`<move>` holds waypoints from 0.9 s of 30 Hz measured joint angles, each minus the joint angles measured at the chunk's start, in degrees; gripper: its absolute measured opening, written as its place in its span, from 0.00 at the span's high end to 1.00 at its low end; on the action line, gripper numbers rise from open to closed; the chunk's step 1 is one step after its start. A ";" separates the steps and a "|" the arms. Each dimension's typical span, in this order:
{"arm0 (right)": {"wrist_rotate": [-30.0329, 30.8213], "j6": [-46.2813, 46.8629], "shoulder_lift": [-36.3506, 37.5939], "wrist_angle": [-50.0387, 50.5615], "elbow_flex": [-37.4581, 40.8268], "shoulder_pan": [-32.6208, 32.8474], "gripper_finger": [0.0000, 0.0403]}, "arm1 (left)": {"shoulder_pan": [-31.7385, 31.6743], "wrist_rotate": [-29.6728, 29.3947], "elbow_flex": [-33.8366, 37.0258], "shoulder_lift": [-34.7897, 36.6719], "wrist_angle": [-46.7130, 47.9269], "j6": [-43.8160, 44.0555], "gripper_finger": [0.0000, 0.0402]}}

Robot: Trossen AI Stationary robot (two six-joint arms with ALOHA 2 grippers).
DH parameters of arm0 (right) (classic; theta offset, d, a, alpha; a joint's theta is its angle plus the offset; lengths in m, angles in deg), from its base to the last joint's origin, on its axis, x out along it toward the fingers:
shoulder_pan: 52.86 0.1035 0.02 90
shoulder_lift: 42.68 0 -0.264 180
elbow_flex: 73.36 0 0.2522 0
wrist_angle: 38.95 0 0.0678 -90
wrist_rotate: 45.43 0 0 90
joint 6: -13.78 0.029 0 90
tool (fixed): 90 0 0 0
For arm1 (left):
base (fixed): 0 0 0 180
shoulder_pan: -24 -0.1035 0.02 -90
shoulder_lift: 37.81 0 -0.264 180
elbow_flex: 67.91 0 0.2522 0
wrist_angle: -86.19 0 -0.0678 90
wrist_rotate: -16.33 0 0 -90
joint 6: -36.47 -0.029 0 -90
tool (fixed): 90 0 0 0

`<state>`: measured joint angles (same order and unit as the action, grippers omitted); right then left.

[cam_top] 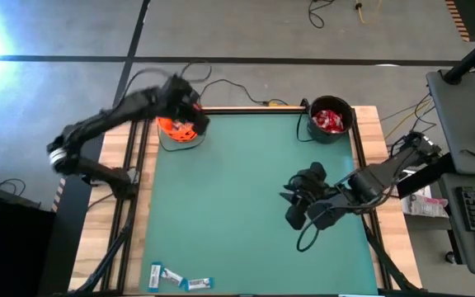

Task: Sort candy by brand, put in halloween buckets
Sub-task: Adjust the white candies

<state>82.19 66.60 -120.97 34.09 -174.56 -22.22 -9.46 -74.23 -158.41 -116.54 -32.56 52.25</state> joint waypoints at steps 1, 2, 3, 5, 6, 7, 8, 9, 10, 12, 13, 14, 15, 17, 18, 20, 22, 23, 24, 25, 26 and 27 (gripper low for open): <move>-0.11 -2.63 -0.52 -1.73 0.06 -0.30 0.73 | 3.51 -0.05 2.03 2.06 -5.90 2.68 0.47; -0.28 -5.19 -0.99 -3.54 0.08 -0.82 0.72 | 6.92 -0.06 4.11 3.51 -12.15 5.35 0.48; -0.48 -7.52 -1.45 -5.55 0.11 -1.40 0.71 | 10.03 -0.16 6.16 4.36 -18.66 8.53 0.49; -0.85 -11.78 -2.10 -9.58 0.08 -2.70 0.68 | 15.66 -0.24 9.98 4.42 -29.03 14.57 0.52; -1.48 -13.80 -2.32 -11.08 0.04 -3.55 0.67 | 18.15 -0.49 11.81 3.58 -33.36 16.18 0.53; -2.35 -15.63 -2.42 -12.25 -0.08 -4.30 0.66 | 20.47 -1.32 13.36 2.47 -36.95 16.60 0.55; -3.38 -17.03 -2.44 -13.09 -0.11 -5.03 0.65 | 22.57 -2.61 14.83 1.07 -39.29 16.33 0.56; -4.31 -17.94 -2.44 -13.26 -0.11 -5.67 0.65 | 24.49 -4.39 16.22 -0.58 -40.53 15.38 0.57; -5.11 -17.99 -2.39 -13.09 -0.11 -6.28 0.64 | 26.27 -6.48 17.27 -2.42 -40.66 14.86 0.58; -6.50 -17.80 -1.92 -12.27 -0.11 -6.80 0.62 | 28.74 -9.76 19.17 -6.71 -40.51 15.45 0.60; -6.59 -17.14 -1.60 -11.88 -0.11 -6.85 0.62 | 29.56 -10.23 20.10 -8.80 -40.39 16.59 0.61; -6.59 -16.40 -1.16 -11.41 -0.11 -6.84 0.61 | 30.33 -10.40 20.81 -10.99 -40.12 17.93 0.62; -6.59 -15.85 -0.86 -10.78 -0.13 -6.80 0.61 | 31.00 -10.43 21.29 -12.92 -40.14 19.26 0.63; -6.63 -13.02 -0.34 -9.50 -0.18 -6.76 0.61 | 32.44 -10.65 21.99 -16.25 -40.93 20.10 0.64; -6.78 -11.24 -0.25 -8.28 -0.18 -6.76 0.61 | 33.11 -10.97 22.30 -17.79 -41.57 20.10 0.65; -7.42 -8.65 -0.25 -6.46 -0.18 -6.78 0.61 | 34.09 -11.57 23.05 -20.38 -42.67 20.13 0.66; -7.70 -7.44 -0.25 -4.96 -0.18 -6.80 0.62 | 34.47 -11.99 23.80 -22.38 -42.56 20.44 0.68; -7.73 -7.01 -0.25 -4.56 -0.18 -6.80 0.62 | 34.44 -12.03 24.19 -22.97 -42.70 20.59 0.69; -7.78 -6.18 -0.25 -4.52 -0.18 -6.80 0.62 | 34.43 -12.04 24.68 -23.36 -42.80 20.73 0.69; -7.95 -5.68 -0.30 -4.45 -0.18 -6.80 0.62 | 34.38 -12.10 25.18 -23.46 -42.53 20.79 0.70; -8.09 -5.15 -0.33 -4.25 -0.18 -6.79 0.62 | 34.37 -12.24 25.77 -23.45 -41.94 20.80 0.70; -8.14 -4.49 -0.34 -4.11 -0.18 -6.76 0.62 | 34.39 -12.27 26.40 -23.31 -41.04 20.82 0.71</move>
<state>74.05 62.10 -121.31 29.98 -174.74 -28.98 24.93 -86.50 -132.01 -139.85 -73.60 73.07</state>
